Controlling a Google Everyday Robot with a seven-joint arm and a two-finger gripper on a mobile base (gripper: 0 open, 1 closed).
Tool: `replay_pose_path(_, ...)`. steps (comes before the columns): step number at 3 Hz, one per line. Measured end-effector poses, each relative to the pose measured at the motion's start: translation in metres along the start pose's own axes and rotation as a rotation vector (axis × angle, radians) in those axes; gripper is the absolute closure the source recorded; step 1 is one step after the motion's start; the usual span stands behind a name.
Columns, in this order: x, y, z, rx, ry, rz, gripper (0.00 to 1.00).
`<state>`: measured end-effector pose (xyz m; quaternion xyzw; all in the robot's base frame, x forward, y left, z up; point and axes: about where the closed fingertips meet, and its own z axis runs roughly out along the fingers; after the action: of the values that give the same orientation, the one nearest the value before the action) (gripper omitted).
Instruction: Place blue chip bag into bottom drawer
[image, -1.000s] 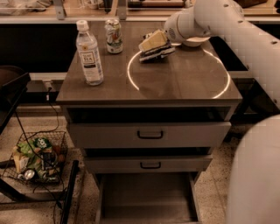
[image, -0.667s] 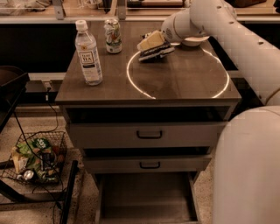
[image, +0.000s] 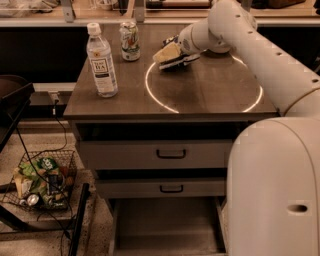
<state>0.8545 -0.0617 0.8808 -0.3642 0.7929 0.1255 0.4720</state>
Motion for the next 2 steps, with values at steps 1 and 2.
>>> replay_pose_path(1,0.0016,0.002,0.0039,-0.006,0.003,0.002,0.25)
replay_pose_path(2,0.0025,0.0042,0.0072,-0.011,0.005,0.002,0.49)
